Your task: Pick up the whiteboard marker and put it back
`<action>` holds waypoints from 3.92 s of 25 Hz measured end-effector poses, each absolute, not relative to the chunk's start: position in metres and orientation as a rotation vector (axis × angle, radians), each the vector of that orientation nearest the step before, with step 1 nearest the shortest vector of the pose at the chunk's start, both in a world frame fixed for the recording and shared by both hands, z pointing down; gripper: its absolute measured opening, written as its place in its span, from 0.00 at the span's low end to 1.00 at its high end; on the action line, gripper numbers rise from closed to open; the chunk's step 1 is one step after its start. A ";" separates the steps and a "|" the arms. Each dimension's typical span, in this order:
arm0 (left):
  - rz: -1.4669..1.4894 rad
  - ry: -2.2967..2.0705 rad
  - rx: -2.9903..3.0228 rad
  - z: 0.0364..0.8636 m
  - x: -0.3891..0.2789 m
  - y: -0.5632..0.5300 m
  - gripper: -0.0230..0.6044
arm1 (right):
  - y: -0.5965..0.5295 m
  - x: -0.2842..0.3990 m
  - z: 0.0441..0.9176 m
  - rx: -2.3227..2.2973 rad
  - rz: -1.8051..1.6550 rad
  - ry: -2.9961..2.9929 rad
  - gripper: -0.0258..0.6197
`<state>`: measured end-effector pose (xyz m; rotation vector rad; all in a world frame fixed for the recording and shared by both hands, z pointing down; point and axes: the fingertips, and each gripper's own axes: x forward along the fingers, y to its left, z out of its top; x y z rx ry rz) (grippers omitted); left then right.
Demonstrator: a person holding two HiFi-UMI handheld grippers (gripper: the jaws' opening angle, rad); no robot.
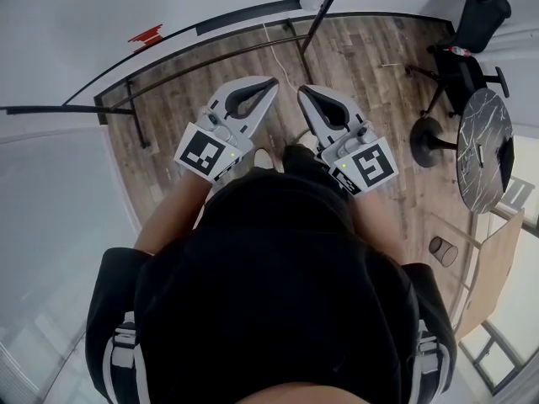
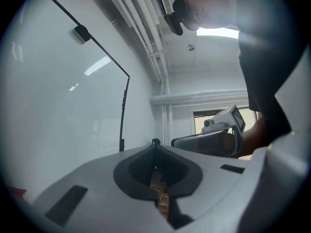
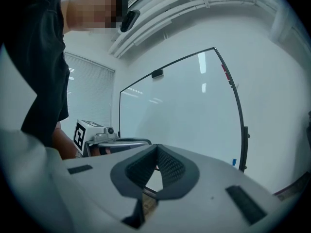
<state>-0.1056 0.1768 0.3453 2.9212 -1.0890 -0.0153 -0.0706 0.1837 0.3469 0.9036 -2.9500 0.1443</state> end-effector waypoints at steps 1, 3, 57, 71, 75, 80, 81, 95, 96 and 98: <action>-0.014 -1.090 2.920 0.347 -0.105 0.172 0.04 | 0.179 -0.070 0.349 0.903 0.152 -2.950 0.03; -0.009 -1.094 2.917 0.348 -0.102 0.161 0.04 | 0.168 -0.067 0.352 0.899 0.161 -2.954 0.03; 0.021 -1.176 2.864 0.411 -0.020 -0.178 0.04 | -0.224 0.032 0.473 1.061 0.427 -2.760 0.09; 0.021 -1.030 2.899 0.416 -0.035 -0.207 0.04 | -0.276 0.022 0.549 1.246 0.566 -2.499 0.20; 0.031 -1.010 2.896 0.420 -0.038 -0.208 0.04 | -0.284 0.022 0.566 1.278 0.605 -2.453 0.20; 0.035 -1.010 2.894 0.419 -0.041 -0.208 0.04 | -0.290 0.023 0.582 1.278 0.644 -2.424 0.22; 0.036 -1.012 2.892 0.419 -0.043 -0.208 0.04 | -0.291 0.022 0.584 1.280 0.643 -2.417 0.22; 0.063 -1.064 2.858 0.429 -0.069 -0.199 0.04 | -0.299 0.012 0.606 1.322 0.604 -2.379 0.15; 0.064 -1.068 2.856 0.429 -0.070 -0.199 0.04 | -0.300 0.013 0.606 1.331 0.594 -2.376 0.15; 0.067 -1.076 2.854 0.426 -0.072 -0.199 0.04 | -0.302 0.015 0.604 1.337 0.591 -2.373 0.15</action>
